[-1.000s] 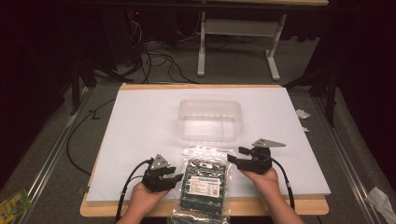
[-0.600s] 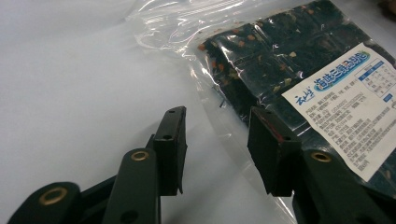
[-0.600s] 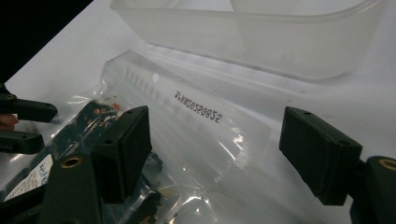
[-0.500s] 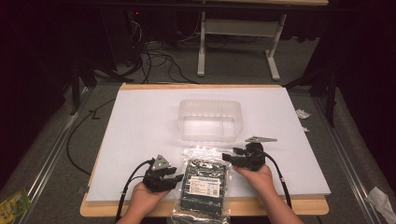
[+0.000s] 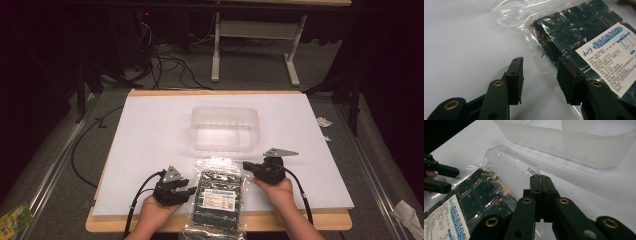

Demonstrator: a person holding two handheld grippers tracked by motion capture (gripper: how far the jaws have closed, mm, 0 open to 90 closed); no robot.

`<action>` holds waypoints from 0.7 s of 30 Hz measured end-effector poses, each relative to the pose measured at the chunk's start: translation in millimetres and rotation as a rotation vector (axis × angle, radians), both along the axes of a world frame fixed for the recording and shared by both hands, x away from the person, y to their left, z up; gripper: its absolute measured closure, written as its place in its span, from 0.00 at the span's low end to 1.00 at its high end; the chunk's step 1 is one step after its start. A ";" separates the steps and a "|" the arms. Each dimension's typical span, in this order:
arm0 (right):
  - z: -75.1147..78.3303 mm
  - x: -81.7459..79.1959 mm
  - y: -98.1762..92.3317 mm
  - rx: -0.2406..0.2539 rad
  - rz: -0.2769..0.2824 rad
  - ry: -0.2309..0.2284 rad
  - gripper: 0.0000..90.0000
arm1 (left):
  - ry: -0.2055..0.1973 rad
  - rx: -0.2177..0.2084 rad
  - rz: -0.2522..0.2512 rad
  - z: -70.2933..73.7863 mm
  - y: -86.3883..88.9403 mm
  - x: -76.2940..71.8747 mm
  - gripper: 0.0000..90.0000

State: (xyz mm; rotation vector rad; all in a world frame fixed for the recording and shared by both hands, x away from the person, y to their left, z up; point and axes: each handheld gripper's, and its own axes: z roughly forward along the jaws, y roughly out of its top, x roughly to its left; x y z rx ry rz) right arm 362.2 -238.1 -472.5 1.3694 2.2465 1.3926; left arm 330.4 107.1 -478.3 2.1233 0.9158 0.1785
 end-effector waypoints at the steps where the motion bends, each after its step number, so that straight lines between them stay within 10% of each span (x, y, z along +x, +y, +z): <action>1: 1.7 -1.8 1.1 -0.010 0.005 -0.018 1.00 | 0.001 -0.001 0.000 0.0 0.0 0.0 0.63; 14: 19.0 -17.5 0.6 0.045 0.011 -0.130 1.00 | 0.103 -0.118 -0.007 -3.7 0.0 8.3 0.78; 21: 23.2 -17.9 -1.1 0.065 0.001 -0.148 1.00 | 0.037 -0.114 0.013 4.5 1.1 4.4 1.00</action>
